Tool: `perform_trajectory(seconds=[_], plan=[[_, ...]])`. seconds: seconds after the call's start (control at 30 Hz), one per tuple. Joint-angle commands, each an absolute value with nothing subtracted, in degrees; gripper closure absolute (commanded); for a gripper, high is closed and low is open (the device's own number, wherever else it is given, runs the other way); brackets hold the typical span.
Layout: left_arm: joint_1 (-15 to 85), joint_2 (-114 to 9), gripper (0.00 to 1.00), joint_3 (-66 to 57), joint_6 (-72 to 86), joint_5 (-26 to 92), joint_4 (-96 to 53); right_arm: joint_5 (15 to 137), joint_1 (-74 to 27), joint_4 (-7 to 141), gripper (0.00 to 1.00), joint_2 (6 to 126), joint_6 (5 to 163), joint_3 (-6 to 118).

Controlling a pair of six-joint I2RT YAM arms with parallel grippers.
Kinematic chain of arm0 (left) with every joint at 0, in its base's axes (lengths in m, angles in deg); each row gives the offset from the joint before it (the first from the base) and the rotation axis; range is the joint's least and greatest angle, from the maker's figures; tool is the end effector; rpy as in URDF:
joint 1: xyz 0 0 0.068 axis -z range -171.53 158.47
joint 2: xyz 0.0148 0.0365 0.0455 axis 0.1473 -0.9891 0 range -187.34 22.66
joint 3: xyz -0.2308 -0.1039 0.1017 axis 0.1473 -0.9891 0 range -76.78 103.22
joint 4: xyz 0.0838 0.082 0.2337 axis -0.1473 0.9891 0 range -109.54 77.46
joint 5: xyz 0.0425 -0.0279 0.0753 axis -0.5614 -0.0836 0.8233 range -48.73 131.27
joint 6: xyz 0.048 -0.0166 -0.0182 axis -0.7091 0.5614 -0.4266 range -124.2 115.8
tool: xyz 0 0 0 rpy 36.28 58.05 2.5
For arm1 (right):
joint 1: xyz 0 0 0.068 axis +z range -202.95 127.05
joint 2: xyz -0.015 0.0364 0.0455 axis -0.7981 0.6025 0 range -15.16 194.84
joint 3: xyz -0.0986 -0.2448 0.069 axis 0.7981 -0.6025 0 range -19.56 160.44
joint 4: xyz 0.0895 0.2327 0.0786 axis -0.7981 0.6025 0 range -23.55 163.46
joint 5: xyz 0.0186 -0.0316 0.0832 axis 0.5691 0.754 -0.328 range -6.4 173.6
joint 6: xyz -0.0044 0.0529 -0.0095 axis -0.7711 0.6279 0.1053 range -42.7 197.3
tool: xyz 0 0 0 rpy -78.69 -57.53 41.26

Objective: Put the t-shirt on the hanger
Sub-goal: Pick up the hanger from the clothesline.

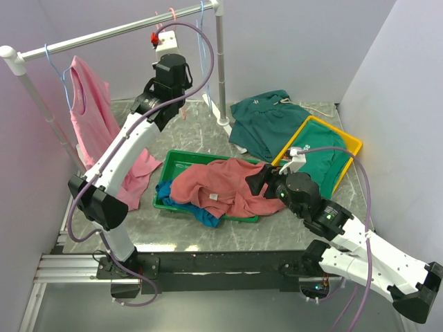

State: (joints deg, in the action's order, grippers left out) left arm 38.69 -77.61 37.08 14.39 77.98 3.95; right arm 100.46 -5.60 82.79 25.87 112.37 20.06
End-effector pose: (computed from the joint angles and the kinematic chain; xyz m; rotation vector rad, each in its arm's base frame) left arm 0.3495 -0.1789 0.4715 -0.2900 1.6848 -0.0745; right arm 0.1229 0.1181 0.3078 0.0012 1.9296 0.7088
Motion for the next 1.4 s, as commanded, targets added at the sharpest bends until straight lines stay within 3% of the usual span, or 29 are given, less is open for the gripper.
perform_trajectory(seconds=[0.0,0.43,0.53,0.77,1.1,1.37], plan=[[37.6,-77.5,0.90,40.0,12.8,77.0,3.4,100.2,-5.8,82.0,0.23,25.8,112.1,19.6],[37.0,-74.7,0.64,35.0,12.2,78.2,3.1,99.4,-5.8,81.1,0.23,26.0,112.1,19.1],[37.0,-74.6,0.68,34.6,12.1,78.9,3.3,99.2,-5.8,81.0,0.23,26.2,112.1,19.0],[37.0,-74.5,0.99,34.7,10.7,80.2,3.0,99.3,-5.8,80.9,0.23,26.4,112.0,19.0],[36.9,-73.1,0.99,39.4,6.2,79.6,3.1,98.9,-5.8,80.7,0.23,27.5,111.5,20.0],[37.0,-66.9,0.99,33.3,6.2,76.9,0.7,98.4,-5.8,79.5,0.23,29.4,111.2,20.2]])
